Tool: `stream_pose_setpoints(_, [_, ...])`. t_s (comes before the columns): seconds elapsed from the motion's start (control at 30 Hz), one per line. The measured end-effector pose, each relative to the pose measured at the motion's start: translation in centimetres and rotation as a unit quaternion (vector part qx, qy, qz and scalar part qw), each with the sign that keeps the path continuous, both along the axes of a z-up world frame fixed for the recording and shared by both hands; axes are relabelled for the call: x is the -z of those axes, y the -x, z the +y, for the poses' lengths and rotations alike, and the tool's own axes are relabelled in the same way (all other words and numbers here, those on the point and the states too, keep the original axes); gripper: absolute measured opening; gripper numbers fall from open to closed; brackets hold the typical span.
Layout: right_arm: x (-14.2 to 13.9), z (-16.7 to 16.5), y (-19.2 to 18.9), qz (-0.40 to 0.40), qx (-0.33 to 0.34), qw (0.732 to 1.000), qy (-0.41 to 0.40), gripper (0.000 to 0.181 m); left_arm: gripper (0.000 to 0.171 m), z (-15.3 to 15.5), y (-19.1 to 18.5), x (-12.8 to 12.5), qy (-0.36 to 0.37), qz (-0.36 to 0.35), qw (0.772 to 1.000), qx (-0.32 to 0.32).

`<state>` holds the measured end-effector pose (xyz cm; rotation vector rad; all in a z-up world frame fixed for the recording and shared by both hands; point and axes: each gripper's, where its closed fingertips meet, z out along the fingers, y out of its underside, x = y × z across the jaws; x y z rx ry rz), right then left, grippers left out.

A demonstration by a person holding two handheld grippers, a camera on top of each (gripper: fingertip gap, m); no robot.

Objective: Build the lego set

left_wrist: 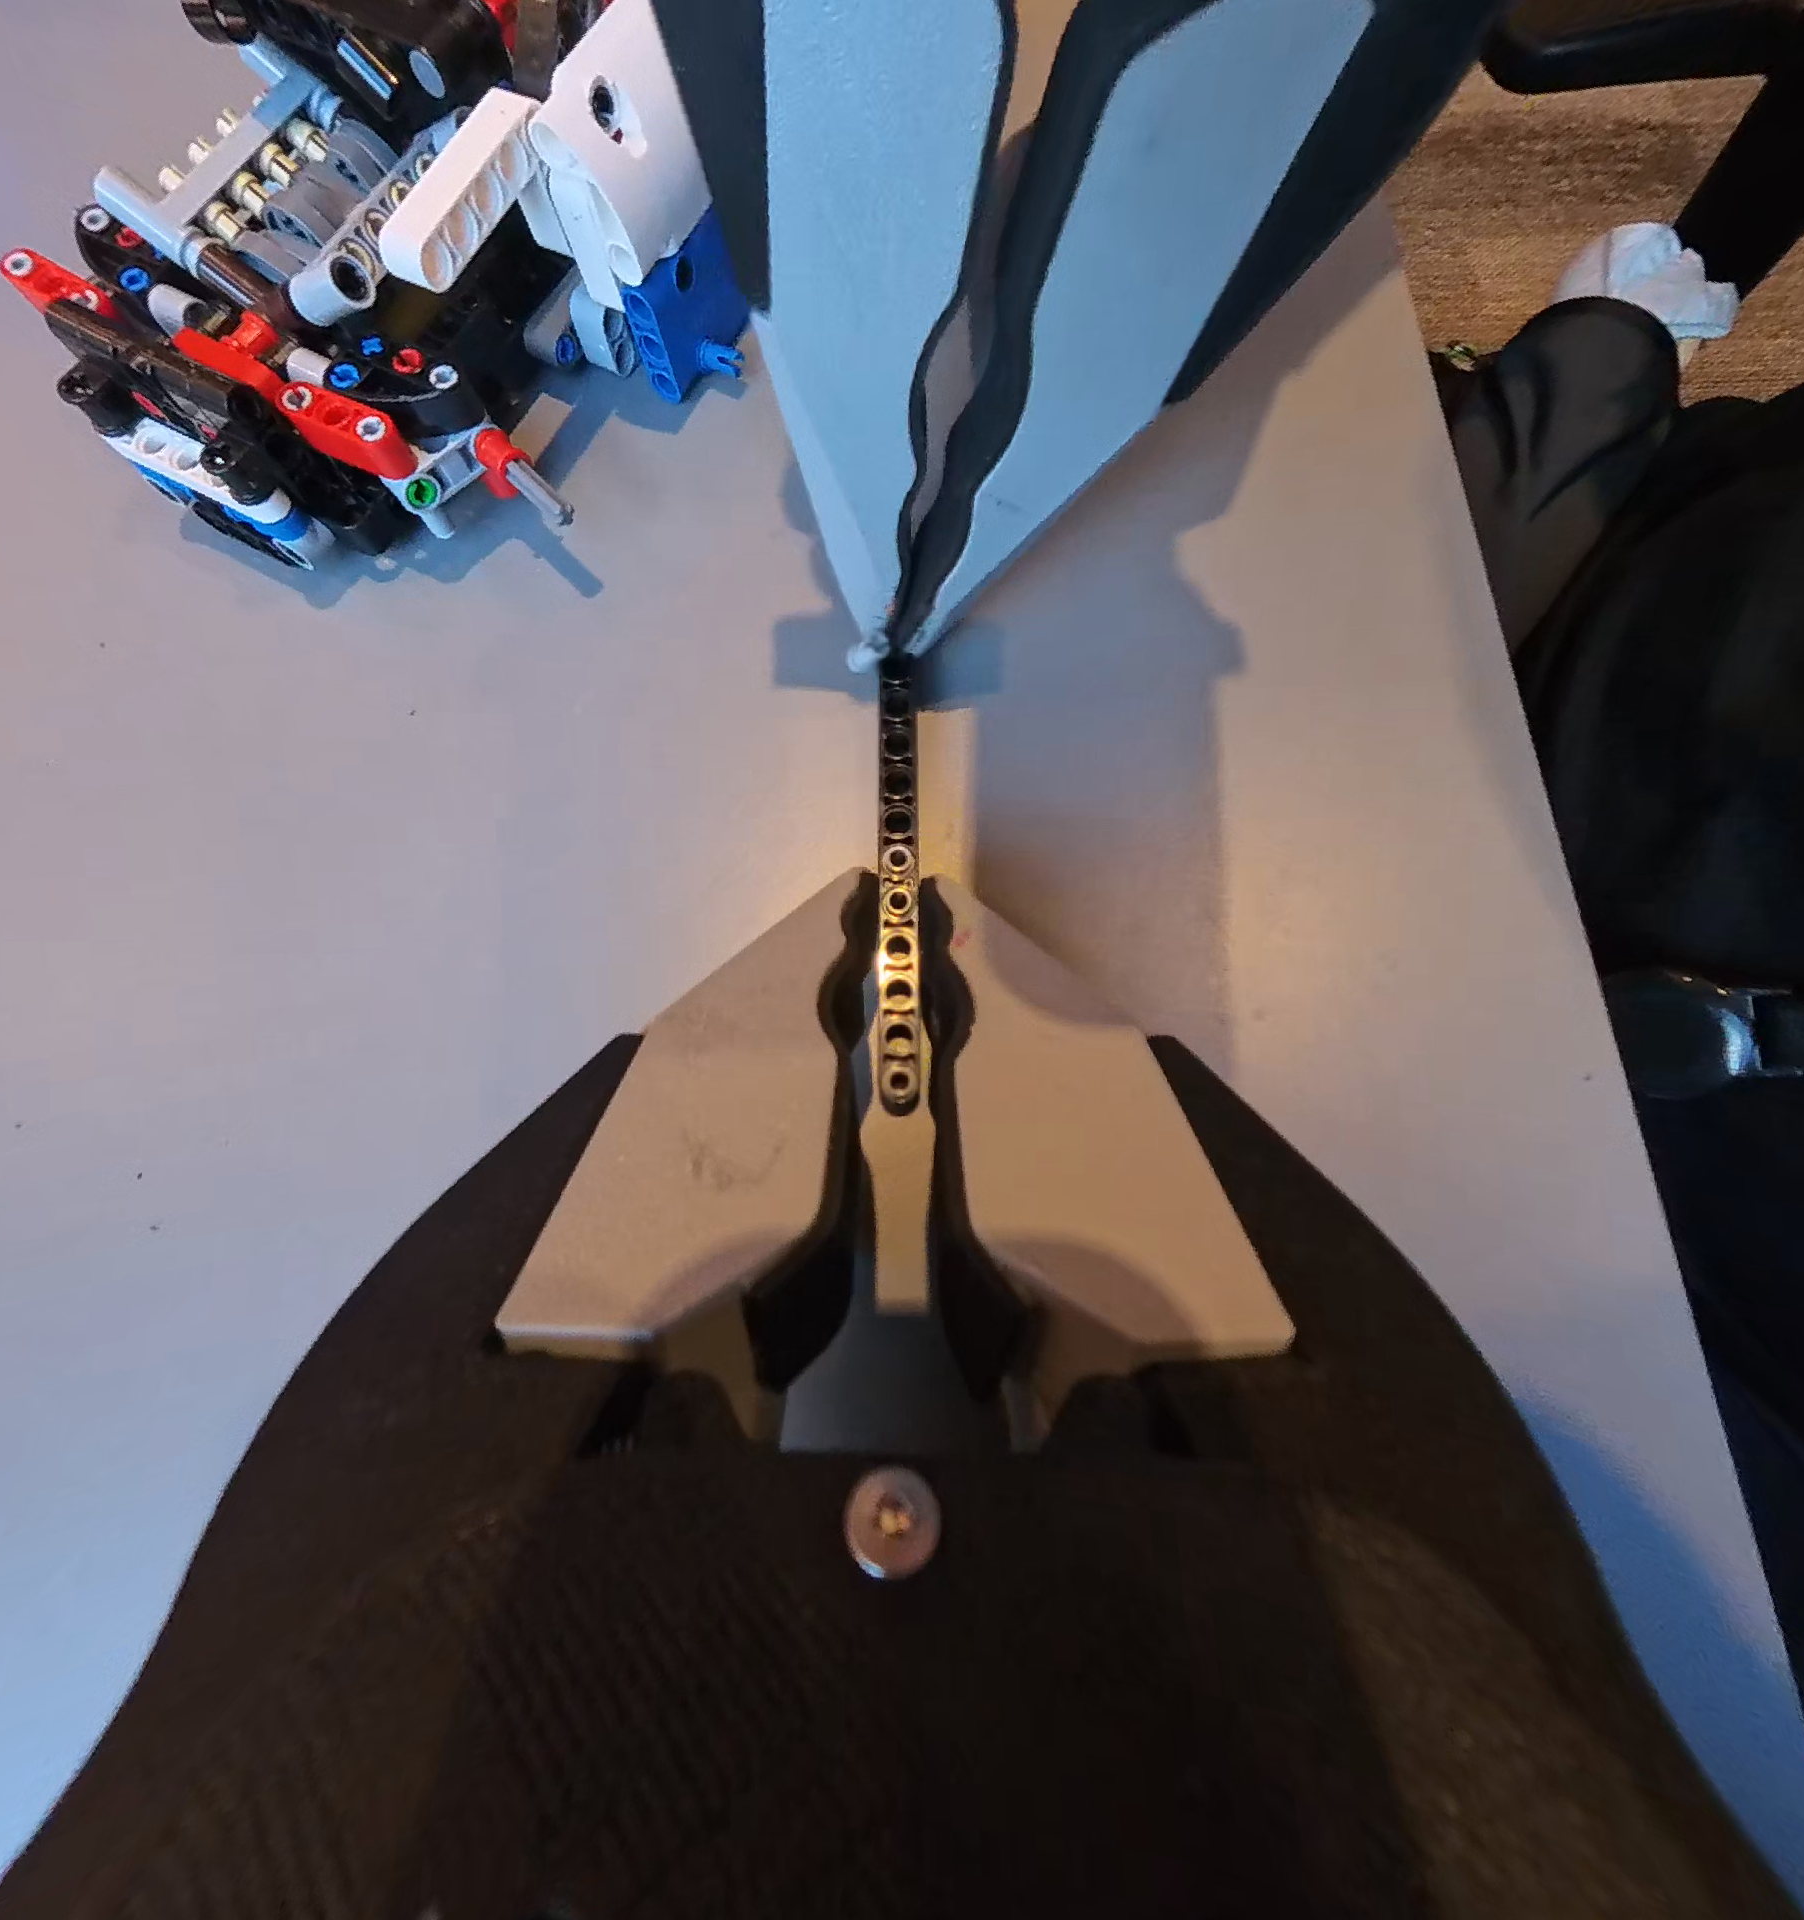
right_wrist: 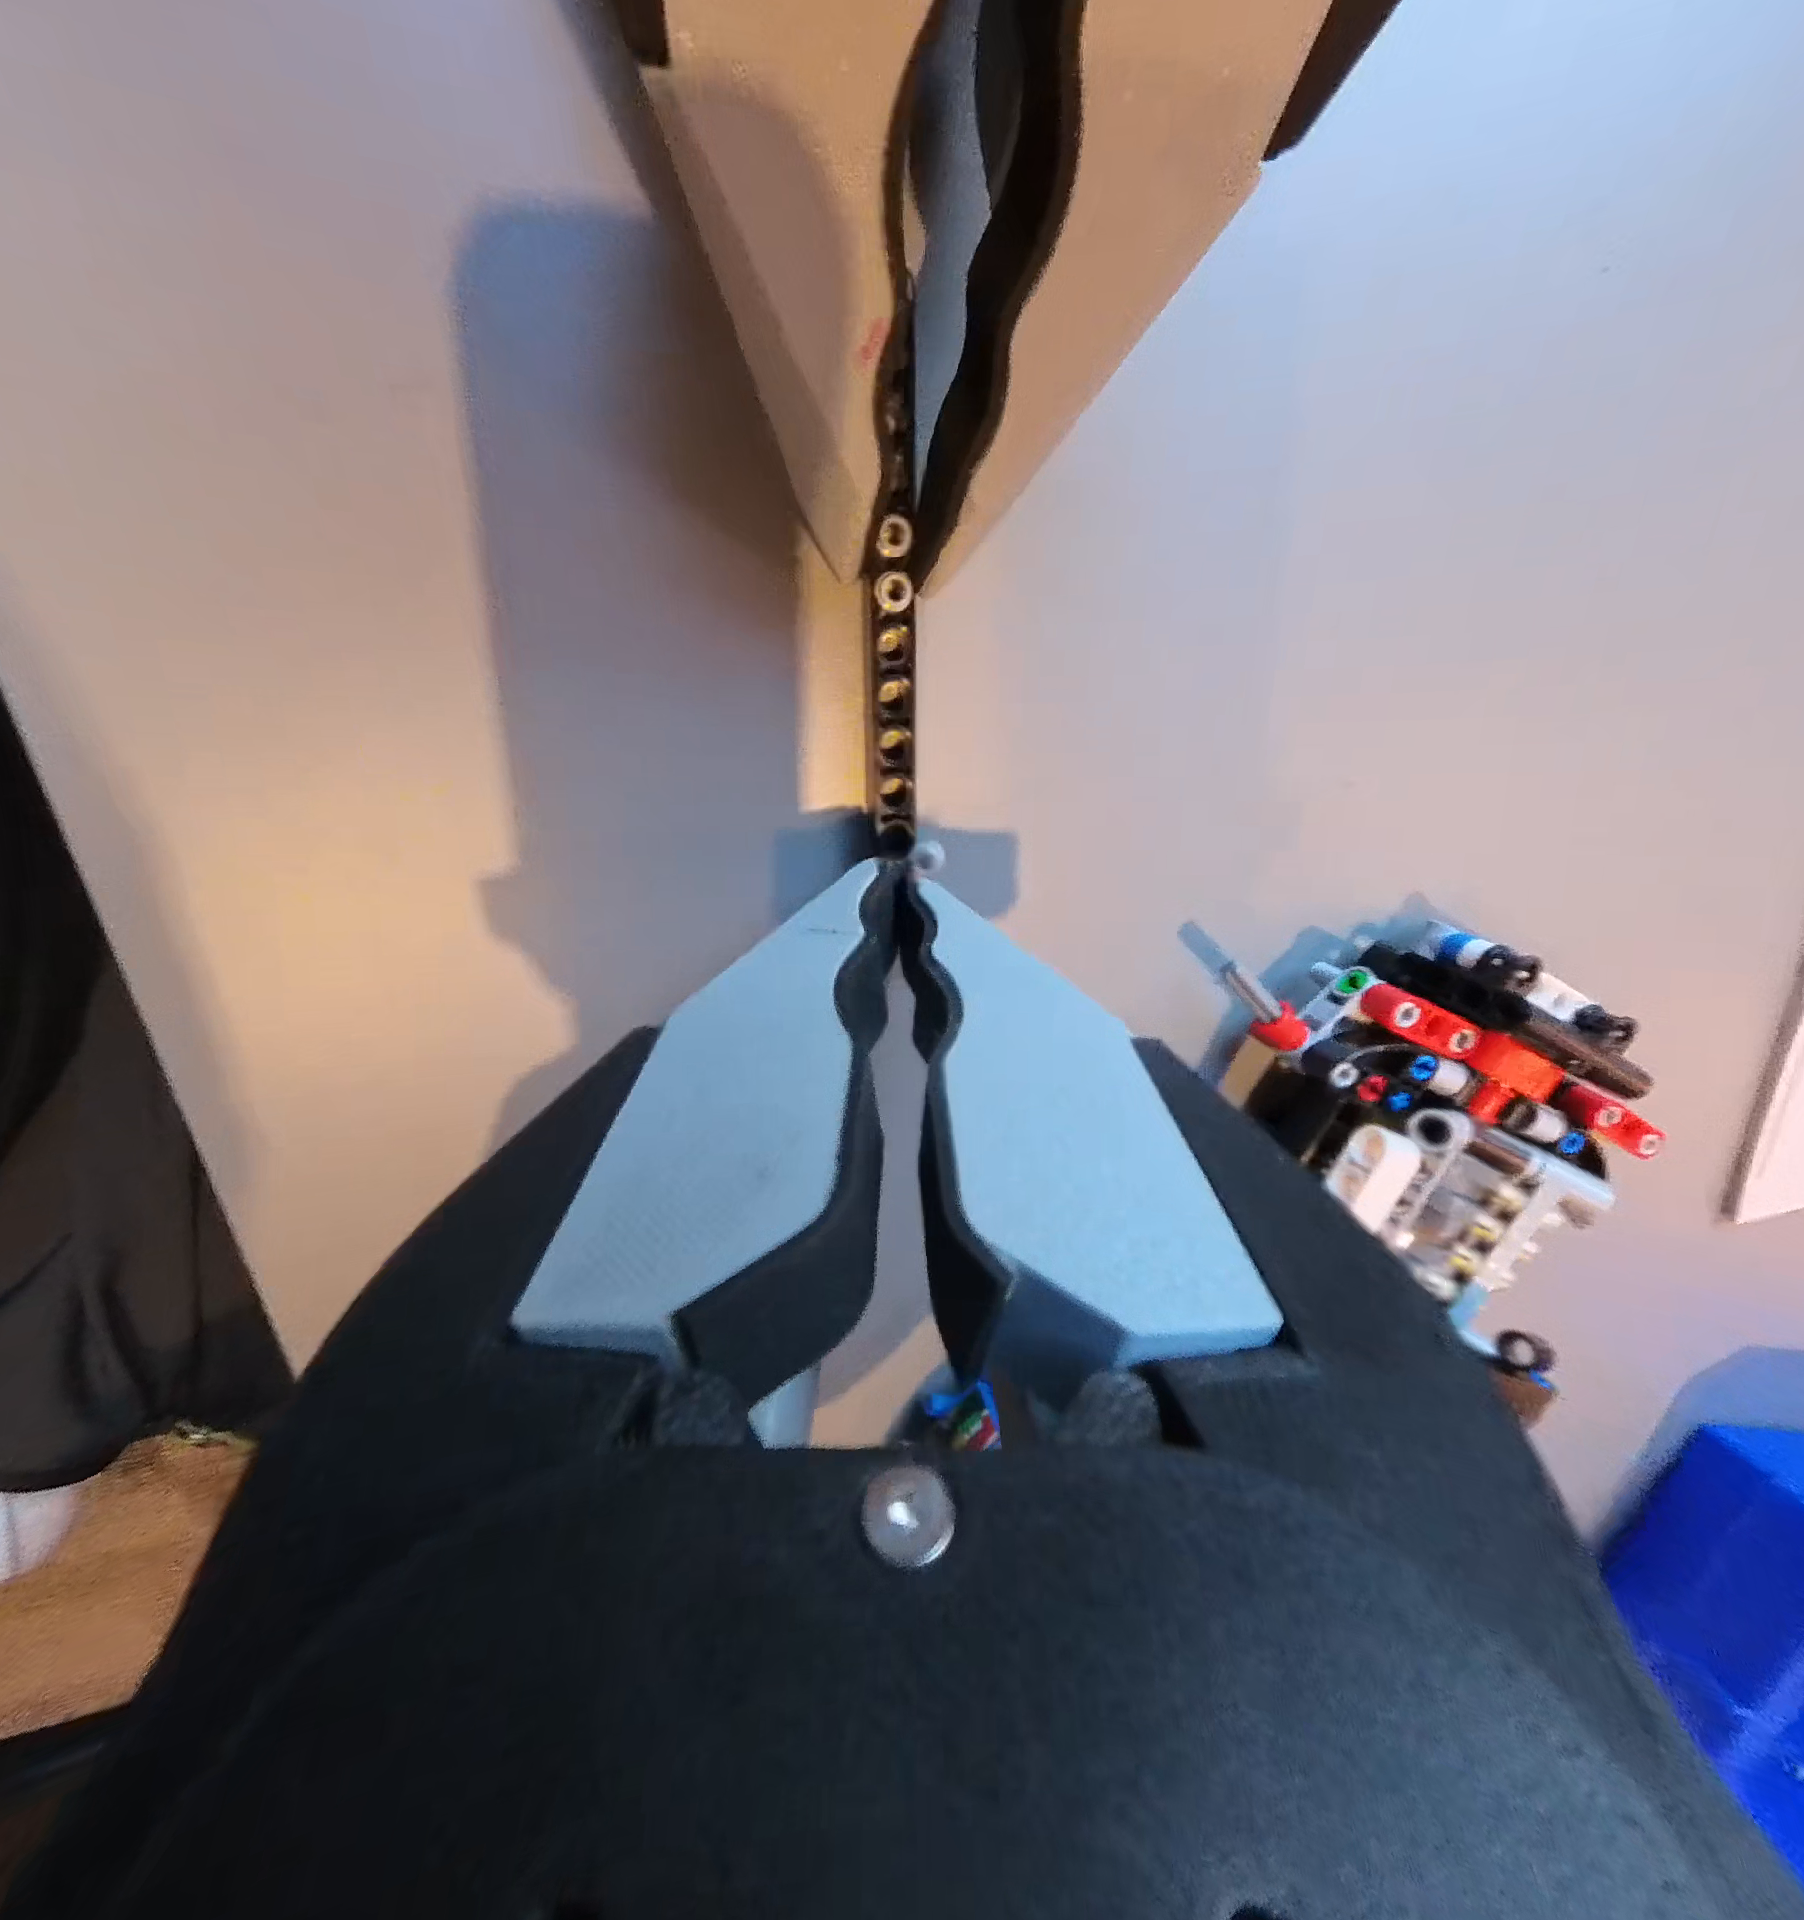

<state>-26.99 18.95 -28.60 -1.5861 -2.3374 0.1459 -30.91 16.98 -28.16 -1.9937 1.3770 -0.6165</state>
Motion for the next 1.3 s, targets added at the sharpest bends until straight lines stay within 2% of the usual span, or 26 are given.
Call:
stream_pose_setpoints(0.07, [0.0, -0.2, -0.2, 0.004, 0.016, 1.0, 0.025, 0.0, 0.004, 0.0, 0.0, 0.0, 0.007, -0.003, 1.0, 0.0])
stream_pose_setpoints(0.4, [-1.4, 1.3, -1.3, 0.064, 0.078, 0.994, 0.029, 0.001, 0.004, 0.0, 0.1, 0.0, 0.007, -0.003, 1.0, -0.002])
stream_pose_setpoints(0.6, [-1.0, 1.5, -2.2, 0.077, 0.125, 0.988, 0.055, 0.005, 0.004, 0.0, 0.1, 0.0, 0.005, -0.002, 1.0, -0.006])
stream_pose_setpoints(0.83, [-0.2, 2.5, -2.6, 0.101, 0.193, 0.975, 0.04, 0.007, 0.004, -0.1, 0.0, 0.0, 0.008, -0.003, 1.0, -0.007])
stream_pose_setpoints(1.1, [-0.1, 2.9, -2.5, 0.123, 0.194, 0.973, 0.025, 0.003, 0.005, -0.1, 0.0, 0.0, 0.008, -0.003, 1.0, -0.007])
stream_pose_setpoints(1.17, [-0.2, 2.7, -2.5, 0.125, 0.188, 0.974, 0.022, 0.003, 0.01, 0.0, 0.1, -0.1, 0.006, -0.003, 1.0, -0.011])
stream_pose_setpoints(1.3, [-1.1, 1.2, -1.3, 0.156, 0.166, 0.972, 0.06, 0.002, 0.015, 0.1, -0.2, -0.8, -0.003, -0.024, 1.0, -0.012])
